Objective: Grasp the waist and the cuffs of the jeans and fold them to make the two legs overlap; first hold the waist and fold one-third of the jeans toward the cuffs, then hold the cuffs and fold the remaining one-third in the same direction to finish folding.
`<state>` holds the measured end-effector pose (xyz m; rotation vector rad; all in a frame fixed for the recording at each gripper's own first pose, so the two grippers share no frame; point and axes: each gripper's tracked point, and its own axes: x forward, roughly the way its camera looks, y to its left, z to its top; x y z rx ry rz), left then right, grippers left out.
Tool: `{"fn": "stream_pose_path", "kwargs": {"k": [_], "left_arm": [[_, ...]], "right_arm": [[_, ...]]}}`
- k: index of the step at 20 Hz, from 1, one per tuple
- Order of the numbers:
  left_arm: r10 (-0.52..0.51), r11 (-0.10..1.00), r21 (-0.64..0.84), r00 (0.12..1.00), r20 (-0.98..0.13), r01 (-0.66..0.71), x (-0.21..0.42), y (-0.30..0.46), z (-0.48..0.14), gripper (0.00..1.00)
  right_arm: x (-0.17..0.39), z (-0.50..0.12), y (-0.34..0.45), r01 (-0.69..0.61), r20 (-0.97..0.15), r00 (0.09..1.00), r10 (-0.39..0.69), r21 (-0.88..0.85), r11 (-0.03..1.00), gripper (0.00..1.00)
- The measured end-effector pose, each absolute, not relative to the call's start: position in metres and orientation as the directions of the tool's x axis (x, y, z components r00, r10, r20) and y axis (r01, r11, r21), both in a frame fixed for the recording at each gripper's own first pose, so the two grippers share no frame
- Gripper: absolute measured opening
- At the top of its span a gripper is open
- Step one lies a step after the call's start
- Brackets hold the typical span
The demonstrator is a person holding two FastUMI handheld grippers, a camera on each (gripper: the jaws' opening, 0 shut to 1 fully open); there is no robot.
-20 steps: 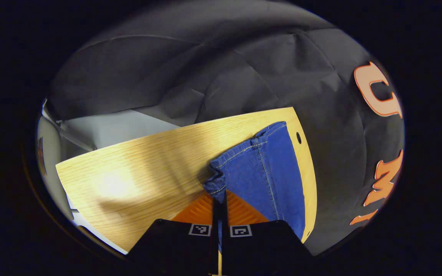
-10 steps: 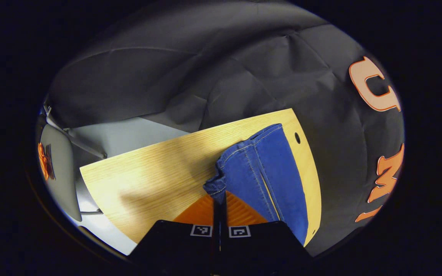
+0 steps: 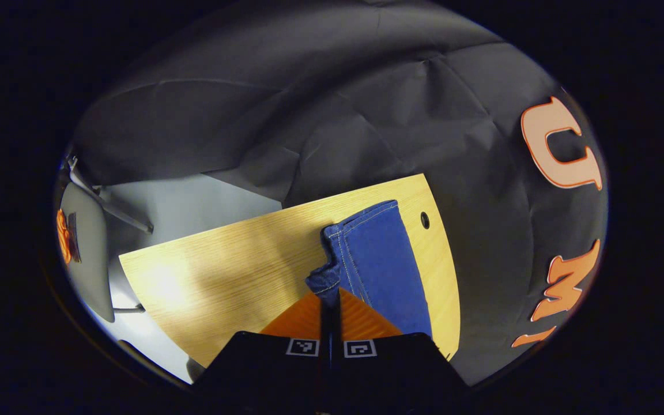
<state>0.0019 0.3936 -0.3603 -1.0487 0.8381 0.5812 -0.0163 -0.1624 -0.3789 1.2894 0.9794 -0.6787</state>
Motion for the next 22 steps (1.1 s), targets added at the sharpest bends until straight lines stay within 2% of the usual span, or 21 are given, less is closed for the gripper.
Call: {"fn": "stream_pose_path", "kwargs": {"k": [5, 8, 11, 16, 19, 22], "left_arm": [[-0.038, 0.453, -0.506, 0.552, -0.833, -0.734, 0.046, 0.396, -0.351, 0.01], [-0.075, 0.517, -0.491, 0.534, -0.842, -0.701, 0.071, 0.397, -0.350, 0.01], [-0.096, 0.618, -0.440, 0.493, -0.865, -0.651, 0.093, 0.398, -0.354, 0.01], [-0.059, 0.639, -0.373, 0.441, -0.896, -0.672, 0.117, 0.402, -0.368, 0.01], [-0.014, 0.700, -0.295, 0.402, -0.916, -0.650, 0.137, 0.401, -0.379, 0.01], [0.021, 0.732, -0.264, 0.408, -0.913, -0.627, 0.160, 0.395, -0.378, 0.01]], "right_arm": [[0.006, -0.359, -0.160, 0.901, -0.906, 0.416, 0.069, 0.422, 0.100, 0.10], [0.025, -0.347, -0.158, 0.902, -0.907, 0.418, 0.059, 0.422, 0.094, 0.10], [0.038, -0.348, -0.159, 0.914, -0.921, 0.383, 0.071, 0.389, 0.113, 0.09], [0.079, -0.365, -0.159, 0.920, -0.926, 0.347, 0.148, 0.367, 0.140, 0.10], [0.109, -0.381, -0.158, 0.919, -0.931, 0.326, 0.162, 0.353, 0.174, 0.10], [0.131, -0.389, -0.153, 0.915, -0.927, 0.317, 0.200, 0.355, 0.193, 0.09]]}}
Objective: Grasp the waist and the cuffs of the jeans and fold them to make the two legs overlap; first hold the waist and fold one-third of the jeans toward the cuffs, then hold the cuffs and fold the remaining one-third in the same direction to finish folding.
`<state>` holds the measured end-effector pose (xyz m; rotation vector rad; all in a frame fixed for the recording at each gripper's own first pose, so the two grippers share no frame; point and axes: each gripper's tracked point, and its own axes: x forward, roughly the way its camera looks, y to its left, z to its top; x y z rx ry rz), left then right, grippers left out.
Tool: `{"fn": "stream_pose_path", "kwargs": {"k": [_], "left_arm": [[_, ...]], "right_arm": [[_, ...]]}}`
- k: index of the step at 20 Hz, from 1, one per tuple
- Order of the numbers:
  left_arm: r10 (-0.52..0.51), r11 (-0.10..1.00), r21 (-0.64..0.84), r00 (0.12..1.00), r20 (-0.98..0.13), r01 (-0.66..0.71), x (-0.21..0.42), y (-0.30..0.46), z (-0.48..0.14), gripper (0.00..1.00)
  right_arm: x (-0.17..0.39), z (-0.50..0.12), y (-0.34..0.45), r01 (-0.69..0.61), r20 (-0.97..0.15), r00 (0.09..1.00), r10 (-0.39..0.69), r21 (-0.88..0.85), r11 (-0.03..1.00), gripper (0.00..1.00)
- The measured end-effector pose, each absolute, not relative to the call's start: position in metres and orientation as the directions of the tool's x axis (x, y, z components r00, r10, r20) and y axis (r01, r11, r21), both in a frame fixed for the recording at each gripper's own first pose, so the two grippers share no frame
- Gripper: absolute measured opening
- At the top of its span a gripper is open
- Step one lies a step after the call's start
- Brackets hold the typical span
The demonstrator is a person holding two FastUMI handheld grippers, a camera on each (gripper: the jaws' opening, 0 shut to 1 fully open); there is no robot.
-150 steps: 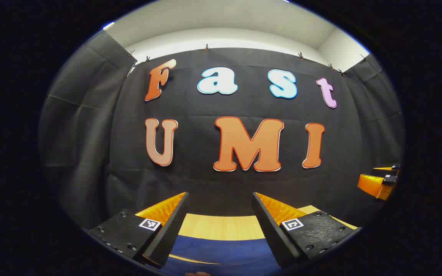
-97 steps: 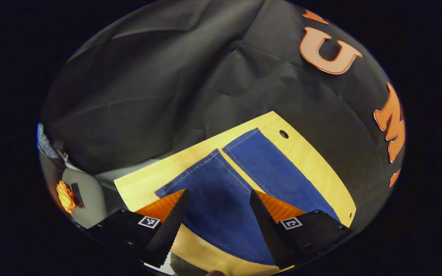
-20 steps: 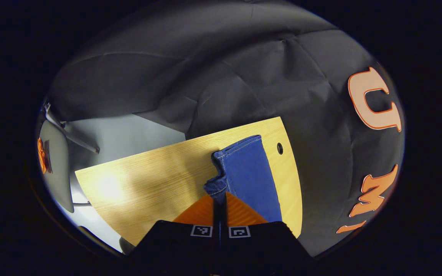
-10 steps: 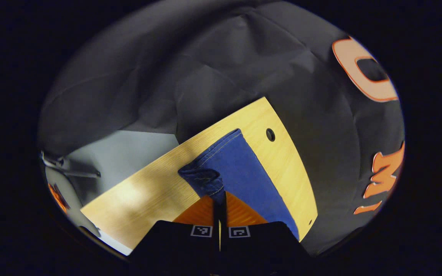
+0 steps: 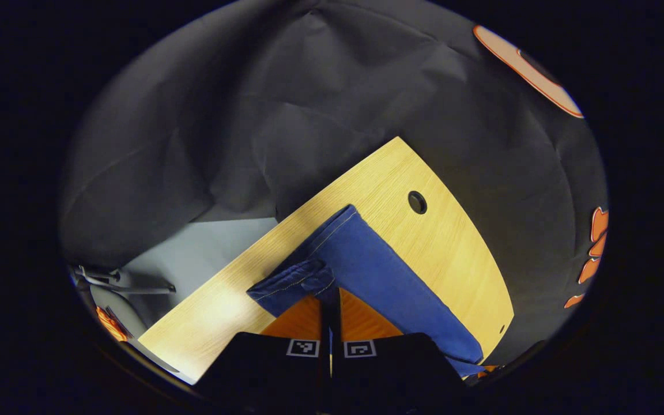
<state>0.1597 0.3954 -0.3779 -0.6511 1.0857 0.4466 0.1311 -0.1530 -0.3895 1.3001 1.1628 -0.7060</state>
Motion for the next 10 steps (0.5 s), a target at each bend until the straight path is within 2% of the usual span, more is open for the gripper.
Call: {"fn": "stream_pose_path", "kwargs": {"k": [5, 7, 8, 9, 10], "left_arm": [[0.026, 0.737, -0.246, 0.389, -0.921, -0.630, 0.184, 0.398, -0.388, 0.01], [0.052, 0.749, -0.200, 0.357, -0.933, -0.631, 0.187, 0.404, -0.395, 0.02], [0.082, 0.764, -0.170, 0.354, -0.931, -0.623, 0.189, 0.411, -0.394, 0.13], [0.087, 0.775, -0.181, 0.385, -0.919, -0.606, 0.197, 0.411, -0.392, 0.19], [0.100, 0.787, -0.189, 0.423, -0.901, -0.587, 0.207, 0.410, -0.381, 0.30]], "right_arm": [[0.158, -0.405, -0.151, 0.924, -0.924, 0.285, 0.254, 0.335, 0.183, 0.10], [0.168, -0.408, -0.147, 0.937, -0.924, 0.260, 0.280, 0.311, 0.159, 0.10], [0.174, -0.407, -0.145, 0.933, -0.922, 0.263, 0.285, 0.318, 0.169, 0.10], [0.180, -0.401, -0.145, 0.919, -0.913, 0.292, 0.286, 0.351, 0.181, 0.12], [0.186, -0.395, -0.146, 0.903, -0.902, 0.327, 0.281, 0.387, 0.189, 0.17]]}}
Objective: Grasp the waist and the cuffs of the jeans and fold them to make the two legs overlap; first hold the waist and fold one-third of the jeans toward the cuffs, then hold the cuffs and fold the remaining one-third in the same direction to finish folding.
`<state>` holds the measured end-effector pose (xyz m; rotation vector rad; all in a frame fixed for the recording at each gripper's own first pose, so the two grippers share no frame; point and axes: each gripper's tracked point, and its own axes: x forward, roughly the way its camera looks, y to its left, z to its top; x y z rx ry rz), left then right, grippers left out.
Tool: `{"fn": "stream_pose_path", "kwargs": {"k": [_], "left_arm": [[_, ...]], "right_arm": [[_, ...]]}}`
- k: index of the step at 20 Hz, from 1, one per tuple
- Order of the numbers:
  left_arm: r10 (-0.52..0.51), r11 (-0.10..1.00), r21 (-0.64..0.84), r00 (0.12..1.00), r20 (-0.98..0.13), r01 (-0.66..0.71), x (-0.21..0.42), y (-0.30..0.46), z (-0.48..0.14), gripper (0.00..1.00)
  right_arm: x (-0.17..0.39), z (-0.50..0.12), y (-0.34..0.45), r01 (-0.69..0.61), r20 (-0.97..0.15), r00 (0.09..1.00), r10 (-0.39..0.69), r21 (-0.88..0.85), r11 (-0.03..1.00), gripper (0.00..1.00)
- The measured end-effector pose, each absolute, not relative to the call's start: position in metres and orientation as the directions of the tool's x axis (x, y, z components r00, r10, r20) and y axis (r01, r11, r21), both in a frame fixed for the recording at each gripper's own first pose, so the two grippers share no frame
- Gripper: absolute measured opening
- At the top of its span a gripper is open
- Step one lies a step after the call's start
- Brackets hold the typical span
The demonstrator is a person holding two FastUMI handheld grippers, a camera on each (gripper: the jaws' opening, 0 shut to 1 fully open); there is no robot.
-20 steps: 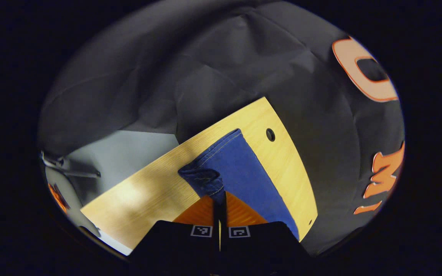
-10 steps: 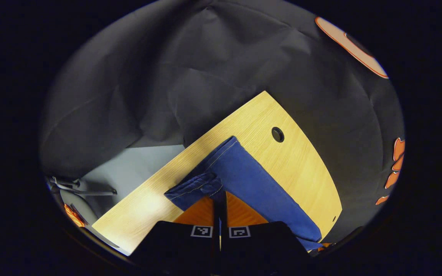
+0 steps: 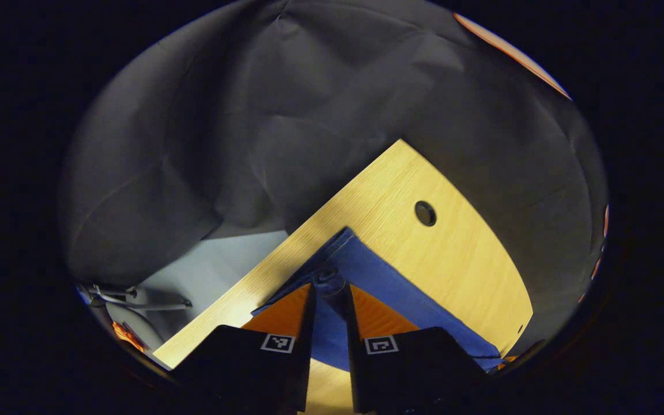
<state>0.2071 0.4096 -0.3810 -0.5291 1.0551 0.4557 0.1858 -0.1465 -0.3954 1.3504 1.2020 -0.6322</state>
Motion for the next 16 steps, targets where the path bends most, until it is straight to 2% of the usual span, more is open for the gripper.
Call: {"fn": "stream_pose_path", "kwargs": {"k": [1, 2, 3, 4, 5, 6, 7, 8, 9, 10, 11, 12, 13, 14, 16], "left_arm": [[0.127, 0.806, -0.177, 0.458, -0.880, -0.565, 0.214, 0.412, -0.376, 0.31], [0.142, 0.828, -0.163, 0.482, -0.864, -0.536, 0.219, 0.410, -0.364, 0.42], [0.153, 0.850, -0.148, 0.506, -0.849, -0.506, 0.224, 0.408, -0.355, 0.42], [0.141, 0.868, -0.156, 0.533, -0.834, -0.472, 0.228, 0.401, -0.346, 0.42], [0.122, 0.884, -0.169, 0.563, -0.818, -0.437, 0.229, 0.390, -0.335, 0.53], [0.119, 0.897, -0.165, 0.584, -0.803, -0.411, 0.233, 0.381, -0.329, 0.63], [0.110, 0.911, -0.168, 0.616, -0.780, -0.375, 0.235, 0.371, -0.321, 0.73], [0.102, 0.923, -0.169, 0.644, -0.758, -0.345, 0.236, 0.362, -0.313, 0.84], [0.072, 0.935, -0.188, 0.682, -0.728, -0.300, 0.236, 0.348, -0.299, 0.84], [0.047, 0.946, -0.198, 0.718, -0.694, -0.255, 0.236, 0.336, -0.289, 0.87], [0.039, 0.958, -0.186, 0.743, -0.668, -0.217, 0.236, 0.326, -0.278, 0.92], [0.026, 0.968, -0.173, 0.760, -0.649, -0.180, 0.230, 0.313, -0.270, 0.88], [0.004, 0.977, -0.167, 0.788, -0.616, -0.136, 0.230, 0.299, -0.264, 0.89], [-0.031, 0.983, -0.167, 0.823, -0.567, -0.079, 0.225, 0.279, -0.249, 0.96], [-0.065, 0.992, -0.128, 0.868, -0.493, 0.002, 0.219, 0.253, -0.231, 0.95]], "right_arm": [[0.194, -0.384, -0.148, 0.882, -0.884, 0.377, 0.276, 0.434, 0.187, 0.23], [0.201, -0.378, -0.149, 0.862, -0.869, 0.420, 0.263, 0.472, 0.185, 0.27], [0.202, -0.372, -0.151, 0.851, -0.863, 0.440, 0.249, 0.489, 0.190, 0.37], [0.201, -0.370, -0.153, 0.839, -0.860, 0.453, 0.237, 0.500, 0.212, 0.40], [0.195, -0.370, -0.152, 0.831, -0.864, 0.451, 0.225, 0.499, 0.246, 0.34], [0.189, -0.368, -0.155, 0.822, -0.868, 0.449, 0.213, 0.495, 0.281, 0.37], [0.181, -0.363, -0.156, 0.815, -0.875, 0.443, 0.195, 0.484, 0.320, 0.59], [0.174, -0.360, -0.159, 0.803, -0.880, 0.443, 0.171, 0.475, 0.360, 0.65], [0.167, -0.359, -0.162, 0.792, -0.886, 0.443, 0.138, 0.459, 0.403, 0.77], [0.160, -0.360, -0.166, 0.779, -0.892, 0.437, 0.114, 0.439, 0.447, 0.81], [0.152, -0.360, -0.166, 0.766, -0.896, 0.434, 0.094, 0.422, 0.485, 0.77], [0.143, -0.362, -0.166, 0.759, -0.903, 0.422, 0.084, 0.402, 0.512, 0.91], [0.136, -0.363, -0.166, 0.752, -0.907, 0.413, 0.079, 0.389, 0.532, 0.96], [0.131, -0.365, -0.166, 0.746, -0.907, 0.414, 0.076, 0.386, 0.542, 0.97], [0.122, -0.369, -0.168, 0.744, -0.909, 0.412, 0.062, 0.375, 0.554, 0.98]]}}
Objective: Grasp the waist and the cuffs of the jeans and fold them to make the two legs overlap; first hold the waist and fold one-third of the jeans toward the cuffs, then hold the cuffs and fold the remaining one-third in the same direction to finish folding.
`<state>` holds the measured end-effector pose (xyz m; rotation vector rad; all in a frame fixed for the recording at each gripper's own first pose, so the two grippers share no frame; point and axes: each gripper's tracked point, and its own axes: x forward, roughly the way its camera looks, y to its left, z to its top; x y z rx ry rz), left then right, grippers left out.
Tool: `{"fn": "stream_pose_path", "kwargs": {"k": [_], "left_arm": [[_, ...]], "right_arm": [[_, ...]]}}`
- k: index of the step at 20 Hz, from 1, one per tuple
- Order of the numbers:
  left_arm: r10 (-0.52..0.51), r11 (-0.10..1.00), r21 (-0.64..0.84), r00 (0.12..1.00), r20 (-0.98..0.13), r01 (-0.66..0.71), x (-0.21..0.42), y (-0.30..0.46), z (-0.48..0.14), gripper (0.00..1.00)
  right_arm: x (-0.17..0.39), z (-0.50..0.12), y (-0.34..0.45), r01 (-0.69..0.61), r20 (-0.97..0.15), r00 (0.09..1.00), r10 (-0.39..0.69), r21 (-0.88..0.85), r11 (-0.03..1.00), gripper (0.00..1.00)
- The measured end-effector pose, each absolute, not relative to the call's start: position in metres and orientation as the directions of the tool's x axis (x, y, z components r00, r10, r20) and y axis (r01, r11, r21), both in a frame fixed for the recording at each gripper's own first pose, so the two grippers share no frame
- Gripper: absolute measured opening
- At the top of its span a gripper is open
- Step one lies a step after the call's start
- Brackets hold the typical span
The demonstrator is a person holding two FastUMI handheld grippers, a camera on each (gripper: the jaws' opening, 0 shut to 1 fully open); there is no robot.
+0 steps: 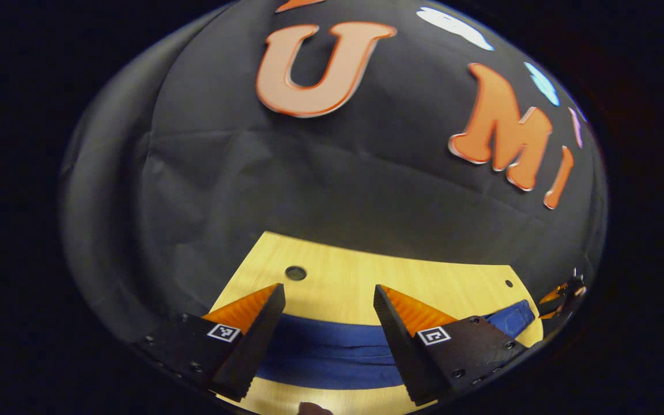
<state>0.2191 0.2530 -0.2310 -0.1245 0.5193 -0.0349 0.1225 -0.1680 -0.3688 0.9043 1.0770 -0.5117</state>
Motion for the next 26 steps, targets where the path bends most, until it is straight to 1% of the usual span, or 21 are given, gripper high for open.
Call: {"fn": "stream_pose_path", "kwargs": {"k": [4, 6, 9, 10, 13, 17, 18, 20, 22, 23, 24, 25, 26], "left_arm": [[-0.052, 0.998, 0.008, 0.897, -0.438, 0.062, 0.203, 0.223, -0.214, 0.96], [-0.051, 0.998, 0.021, 0.907, -0.419, 0.066, 0.199, 0.215, -0.206, 0.96], [-0.027, 0.997, 0.062, 0.919, -0.393, 0.055, 0.193, 0.211, -0.197, 0.98], [-0.033, 0.996, 0.065, 0.920, -0.391, 0.064, 0.192, 0.207, -0.196, 1.00], [-0.059, 0.995, 0.049, 0.913, -0.403, 0.086, 0.188, 0.196, -0.198, 0.99], [-0.065, 0.996, 0.020, 0.897, -0.437, 0.082, 0.178, 0.190, -0.206, 0.99], [-0.056, 0.997, 0.021, 0.892, -0.448, 0.073, 0.175, 0.191, -0.207, 0.99], [-0.044, 0.998, 0.024, 0.885, -0.463, 0.062, 0.173, 0.194, -0.209, 0.99], [-0.033, 0.998, 0.024, 0.880, -0.474, 0.050, 0.170, 0.196, -0.211, 1.00], [-0.030, 0.999, 0.017, 0.877, -0.480, 0.043, 0.170, 0.196, -0.213, 1.00], [-0.031, 0.999, 0.008, 0.873, -0.487, 0.040, 0.169, 0.195, -0.214, 0.99], [-0.027, 0.999, 0.003, 0.869, -0.494, 0.033, 0.167, 0.195, -0.216, 1.00], [-0.025, 1.000, -0.003, 0.864, -0.502, 0.027, 0.166, 0.195, -0.218, 1.00]], "right_arm": [[0.101, -0.383, -0.179, 0.743, -0.925, 0.379, 0.025, 0.320, 0.588, 0.98], [0.098, -0.389, -0.188, 0.747, -0.926, 0.378, -0.002, 0.304, 0.591, 0.98], [0.089, -0.403, -0.206, 0.770, -0.937, 0.346, -0.043, 0.258, 0.583, 0.98], [0.090, -0.408, -0.207, 0.776, -0.939, 0.342, -0.037, 0.260, 0.575, 0.98], [0.100, -0.420, -0.210, 0.787, -0.935, 0.355, -0.024, 0.284, 0.548, 0.98], [0.108, -0.446, -0.206, 0.803, -0.944, 0.330, -0.007, 0.277, 0.529, 0.98], [0.111, -0.443, -0.212, 0.806, -0.944, 0.329, -0.028, 0.265, 0.529, 0.98], [0.115, -0.447, -0.214, 0.818, -0.942, 0.333, -0.039, 0.268, 0.510, 0.92], [0.110, -0.449, -0.218, 0.832, -0.947, 0.317, -0.042, 0.256, 0.492, 0.87], [0.109, -0.450, -0.219, 0.822, -0.947, 0.319, -0.040, 0.255, 0.510, 0.76], [0.110, -0.450, -0.221, 0.811, -0.938, 0.343, -0.044, 0.272, 0.518, 0.69], [0.114, -0.453, -0.216, 0.790, -0.926, 0.377, -0.019, 0.311, 0.529, 0.55], [0.115, -0.456, -0.214, 0.786, -0.914, 0.406, 0.005, 0.352, 0.508, 0.40]]}}
